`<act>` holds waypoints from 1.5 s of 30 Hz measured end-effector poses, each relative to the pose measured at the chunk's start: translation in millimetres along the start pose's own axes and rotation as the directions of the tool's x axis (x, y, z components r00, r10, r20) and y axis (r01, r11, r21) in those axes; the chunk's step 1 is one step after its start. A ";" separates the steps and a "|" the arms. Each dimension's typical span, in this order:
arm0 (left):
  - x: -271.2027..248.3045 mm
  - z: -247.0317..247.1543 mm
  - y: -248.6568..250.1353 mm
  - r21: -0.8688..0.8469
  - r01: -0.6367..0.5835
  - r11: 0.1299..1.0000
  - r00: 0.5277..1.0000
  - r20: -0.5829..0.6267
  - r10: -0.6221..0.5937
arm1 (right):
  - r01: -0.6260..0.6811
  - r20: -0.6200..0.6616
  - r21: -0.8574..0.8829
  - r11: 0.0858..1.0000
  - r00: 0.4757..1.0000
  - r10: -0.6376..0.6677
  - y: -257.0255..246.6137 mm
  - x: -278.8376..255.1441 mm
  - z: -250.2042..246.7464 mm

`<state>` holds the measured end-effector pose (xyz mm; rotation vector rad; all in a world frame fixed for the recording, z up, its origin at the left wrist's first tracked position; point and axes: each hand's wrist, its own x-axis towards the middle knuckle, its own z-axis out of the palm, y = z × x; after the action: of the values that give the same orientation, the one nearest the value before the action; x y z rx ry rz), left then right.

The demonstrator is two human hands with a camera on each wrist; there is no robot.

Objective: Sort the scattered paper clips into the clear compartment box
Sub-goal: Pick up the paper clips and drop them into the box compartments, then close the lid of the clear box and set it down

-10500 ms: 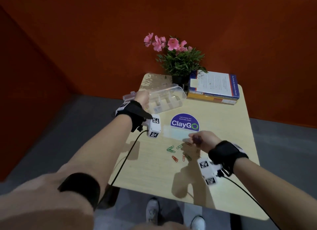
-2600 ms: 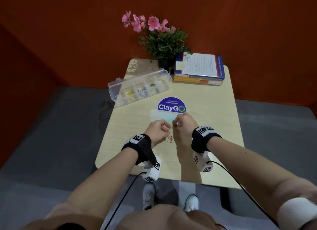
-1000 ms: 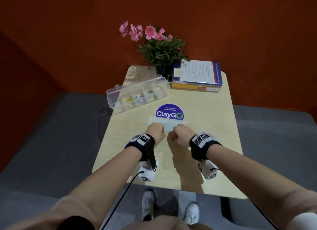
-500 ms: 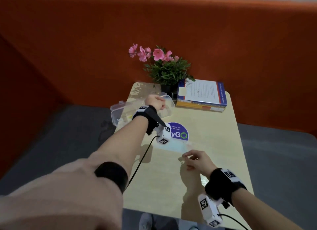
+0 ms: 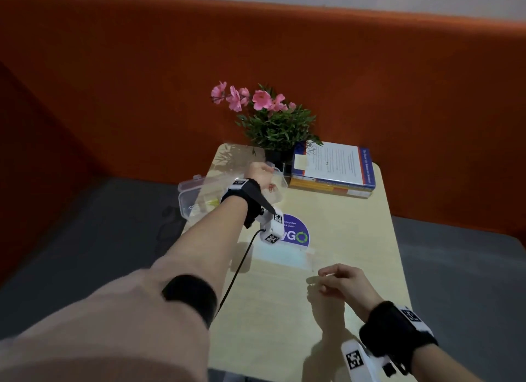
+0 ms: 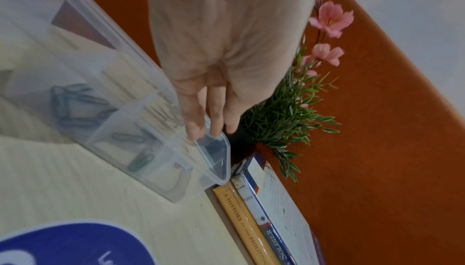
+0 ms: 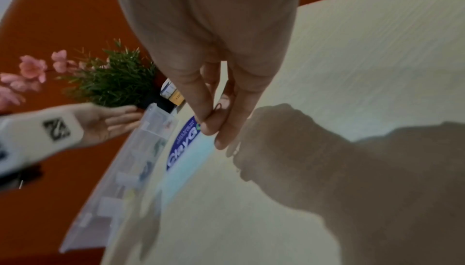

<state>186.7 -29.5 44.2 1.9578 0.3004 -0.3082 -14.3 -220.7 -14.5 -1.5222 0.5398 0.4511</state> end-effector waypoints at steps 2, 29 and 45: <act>-6.0 -8.5 -10.4 0.042 -0.026 0.999 0.997 -0.070 0.029 | 0.005 -0.024 0.036 0.999 1.000 -0.004 -19.7 16.2 8.0; 10.4 -150.6 -98.7 0.228 0.331 0.916 0.939 -0.174 -0.296 | 0.152 0.029 -0.552 0.820 0.986 -0.163 -174.7 149.1 126.8; -31.9 -146.0 -132.5 -0.448 0.212 0.868 0.928 -0.187 -0.323 | -0.078 0.007 -0.085 0.993 0.997 0.079 -121.3 105.6 87.5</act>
<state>122.1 153.9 -1.3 1.5207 0.7541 -0.1494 146.7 -140.3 18.8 -1.5824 0.5799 0.5487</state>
